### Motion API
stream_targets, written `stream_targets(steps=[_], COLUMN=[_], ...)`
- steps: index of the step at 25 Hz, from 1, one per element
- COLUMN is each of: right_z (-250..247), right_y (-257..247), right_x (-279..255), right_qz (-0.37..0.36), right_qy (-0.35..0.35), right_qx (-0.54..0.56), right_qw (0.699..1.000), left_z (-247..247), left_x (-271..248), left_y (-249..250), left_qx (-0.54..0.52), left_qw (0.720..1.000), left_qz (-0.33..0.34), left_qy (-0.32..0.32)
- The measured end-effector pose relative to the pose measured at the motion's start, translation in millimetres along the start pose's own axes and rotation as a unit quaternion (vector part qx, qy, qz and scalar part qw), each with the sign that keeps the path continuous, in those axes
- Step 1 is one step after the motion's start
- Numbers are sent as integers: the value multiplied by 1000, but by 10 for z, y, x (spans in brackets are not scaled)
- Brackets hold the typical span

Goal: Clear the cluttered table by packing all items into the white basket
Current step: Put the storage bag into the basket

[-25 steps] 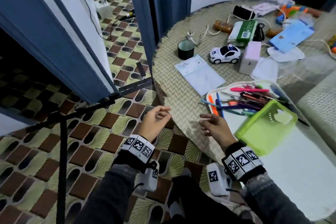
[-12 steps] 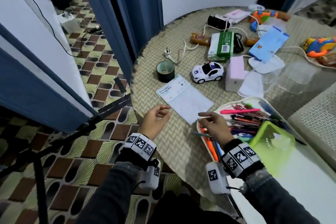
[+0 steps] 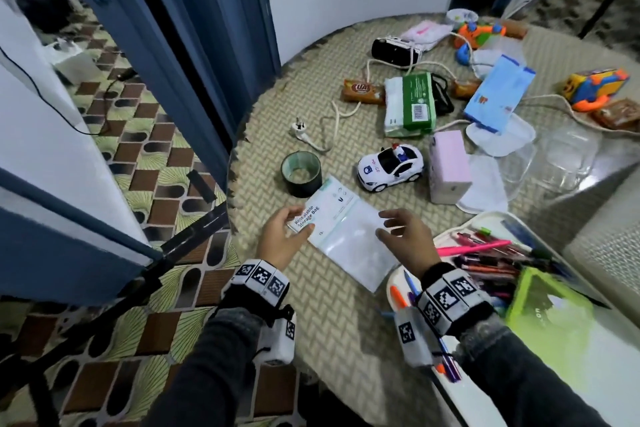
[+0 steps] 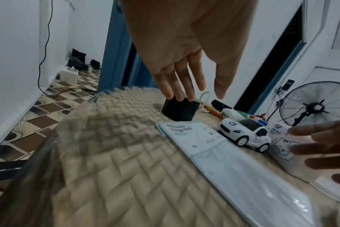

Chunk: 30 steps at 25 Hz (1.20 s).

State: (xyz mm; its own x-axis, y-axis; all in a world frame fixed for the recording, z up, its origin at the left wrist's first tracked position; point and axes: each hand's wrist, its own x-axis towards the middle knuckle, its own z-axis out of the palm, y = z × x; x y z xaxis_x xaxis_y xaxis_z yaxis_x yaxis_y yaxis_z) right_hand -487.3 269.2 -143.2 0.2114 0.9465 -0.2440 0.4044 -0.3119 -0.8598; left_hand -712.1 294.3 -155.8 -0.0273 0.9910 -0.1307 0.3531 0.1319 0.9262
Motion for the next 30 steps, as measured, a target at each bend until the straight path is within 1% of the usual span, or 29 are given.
stream_targets(steps=[2, 3, 5, 7, 9, 10, 11, 13, 16, 18, 20, 23, 25, 27, 28, 30], right_z=[17, 23, 2, -24, -23, -16, -5, 17, 44, 55, 42, 5, -10, -32, -52, -136], right_y=[31, 72, 158, 223, 272, 307, 356, 443, 502, 479, 437, 404, 404, 406, 395, 284], right_x=[134, 208, 328, 376, 403, 408, 421, 442, 429, 417, 394, 370, 352, 342, 344, 328], right_qz=[-31, -31, -1, 42, 67, 71, 71, 66, 72, 64, 53, 54, 49, 25, 6, 2], right_qy=[21, 21, -6, -61, -99, -103, -99, -80, -70, -51, -32, -18, -5, 5, 16, 52], right_qx=[-85, -123, -204, -273, -318, -334, -345, -357, -330, -272, -192, -140, -109, -70, -40, 57], right_qw=[996, 992, 979, 959, 941, 934, 931, 928, 939, 959, 979, 989, 993, 997, 999, 997], left_z=[-6, 2, 34, 74, 112, 122, 127, 119, 97, 74, 30, -56, -93, -126, -152, -223], left_x=[185, 272, 438, 549, 640, 667, 678, 689, 658, 610, 556, 480, 432, 391, 384, 380], left_y=[-75, -113, -197, -273, -351, -391, -407, -429, -441, -411, -393, -320, -199, -3, 104, 319], left_qx=[8, 19, 46, 60, 71, 85, 92, 85, 40, 10, -20, -56, -76, -99, -111, -143], left_qw=[1000, 1000, 998, 996, 994, 993, 992, 993, 992, 991, 990, 988, 988, 990, 990, 988], left_qz=[-4, -3, -11, -28, -27, -19, -14, -24, -70, -81, -67, -59, -56, -33, -19, 8], left_qy=[-14, -18, -38, -66, -83, -85, -85, -84, -94, -103, -122, -134, -121, -98, -83, -65])
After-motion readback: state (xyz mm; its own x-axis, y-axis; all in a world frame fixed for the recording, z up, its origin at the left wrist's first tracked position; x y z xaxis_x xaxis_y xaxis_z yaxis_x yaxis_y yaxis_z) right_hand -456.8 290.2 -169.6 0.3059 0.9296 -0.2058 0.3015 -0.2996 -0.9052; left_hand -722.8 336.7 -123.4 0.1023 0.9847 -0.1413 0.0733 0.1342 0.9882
